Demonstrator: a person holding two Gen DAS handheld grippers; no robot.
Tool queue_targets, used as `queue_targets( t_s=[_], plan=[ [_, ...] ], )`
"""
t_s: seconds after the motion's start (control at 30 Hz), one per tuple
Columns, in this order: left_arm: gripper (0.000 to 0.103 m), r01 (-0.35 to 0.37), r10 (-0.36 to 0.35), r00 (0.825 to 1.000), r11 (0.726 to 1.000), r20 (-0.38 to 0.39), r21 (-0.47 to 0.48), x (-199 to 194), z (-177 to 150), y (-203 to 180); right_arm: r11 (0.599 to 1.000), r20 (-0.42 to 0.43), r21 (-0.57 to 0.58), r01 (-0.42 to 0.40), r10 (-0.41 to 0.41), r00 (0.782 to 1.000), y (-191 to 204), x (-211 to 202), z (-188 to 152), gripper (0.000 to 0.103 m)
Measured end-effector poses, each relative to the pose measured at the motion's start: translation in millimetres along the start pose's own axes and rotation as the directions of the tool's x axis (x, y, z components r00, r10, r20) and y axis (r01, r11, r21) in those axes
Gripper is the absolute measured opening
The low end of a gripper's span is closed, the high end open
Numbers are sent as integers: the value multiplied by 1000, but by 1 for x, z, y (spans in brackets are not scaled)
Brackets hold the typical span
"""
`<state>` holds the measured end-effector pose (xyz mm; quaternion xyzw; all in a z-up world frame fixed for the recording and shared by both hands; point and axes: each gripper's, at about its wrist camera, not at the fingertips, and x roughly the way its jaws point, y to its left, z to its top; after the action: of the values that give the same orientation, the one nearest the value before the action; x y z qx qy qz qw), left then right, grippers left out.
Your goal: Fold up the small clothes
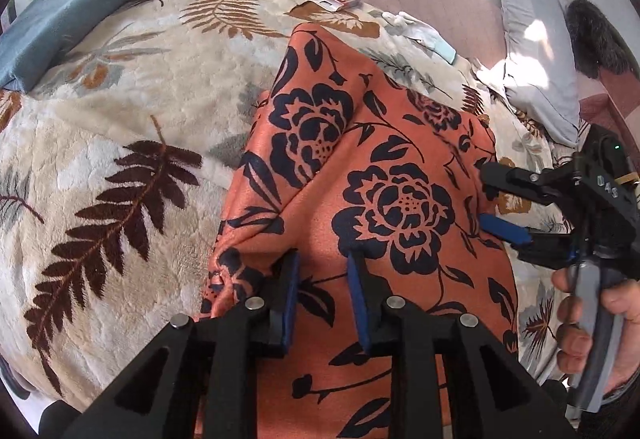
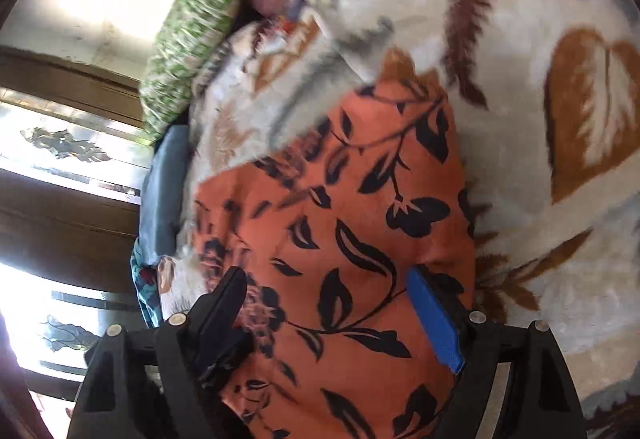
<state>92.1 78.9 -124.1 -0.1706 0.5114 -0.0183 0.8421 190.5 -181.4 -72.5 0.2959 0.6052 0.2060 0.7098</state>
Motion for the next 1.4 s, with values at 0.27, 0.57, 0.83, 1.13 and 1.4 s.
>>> queue_targets(
  t_s=[0.27,0.57,0.83,1.13,1.4],
  plan=[
    [27,-6,6,1000,1000,5,-6,0,0,1,994,102,-111,-16,28,994,37,-48,-7,85],
    [26,20,-20,1000,1000,-12,-3,-6,3,4,997,90,-58,-47,52,995,22,-64,-19,86],
    [26,13,-14,998,1000,66,21,-39,7,-5,978,-22,3,-209,209,978,-3,-54,-80,86],
    [41,-95,93,995,985,21,145,-2,46,-29,979,-33,3,-202,202,979,-12,-35,-92,86],
    [43,-140,142,990,978,-2,152,21,44,-17,958,47,-86,-272,277,960,26,-66,-47,86]
  ],
)
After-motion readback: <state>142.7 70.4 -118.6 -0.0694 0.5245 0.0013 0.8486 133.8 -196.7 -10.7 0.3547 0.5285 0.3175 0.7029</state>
